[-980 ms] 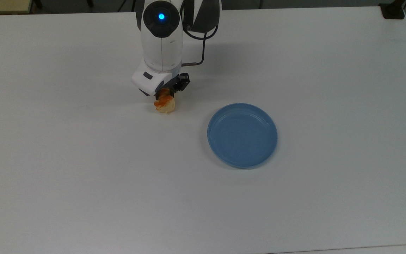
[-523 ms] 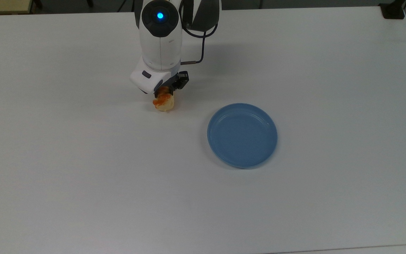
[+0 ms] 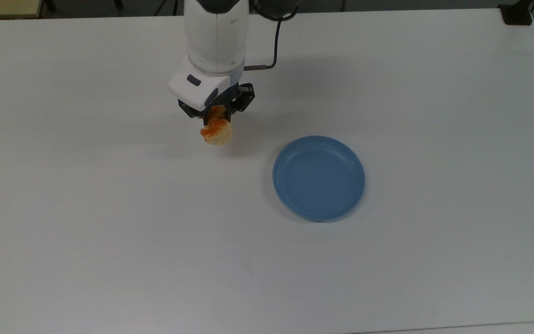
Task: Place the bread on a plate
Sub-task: 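Carry the bread roll over the blue plate and lower it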
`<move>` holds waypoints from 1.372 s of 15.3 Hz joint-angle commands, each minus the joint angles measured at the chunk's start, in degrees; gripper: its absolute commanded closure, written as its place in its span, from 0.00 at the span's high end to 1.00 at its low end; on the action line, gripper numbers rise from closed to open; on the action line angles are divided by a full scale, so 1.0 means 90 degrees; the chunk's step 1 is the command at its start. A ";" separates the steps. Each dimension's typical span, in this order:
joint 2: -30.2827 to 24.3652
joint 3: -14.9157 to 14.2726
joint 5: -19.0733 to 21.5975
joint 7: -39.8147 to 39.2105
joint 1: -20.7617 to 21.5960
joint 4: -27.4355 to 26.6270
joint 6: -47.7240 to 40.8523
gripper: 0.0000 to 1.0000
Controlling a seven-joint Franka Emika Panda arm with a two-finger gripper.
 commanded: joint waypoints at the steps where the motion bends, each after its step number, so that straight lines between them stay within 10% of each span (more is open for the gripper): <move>1: 0.0161 0.0028 -0.0021 0.0736 0.0339 0.0548 -0.0080 0.45; 14: 0.2105 0.0028 -0.0060 0.3011 0.1707 0.1936 0.1217 0.48; 15: 0.2125 0.0038 -0.0050 0.3090 0.1727 0.1946 0.1267 0.61; 16: 0.2154 0.0038 -0.0041 0.3139 0.1737 0.1956 0.1278 1.00; 21: 0.1843 -0.0001 -0.0031 0.3140 0.1727 0.1946 0.1016 1.00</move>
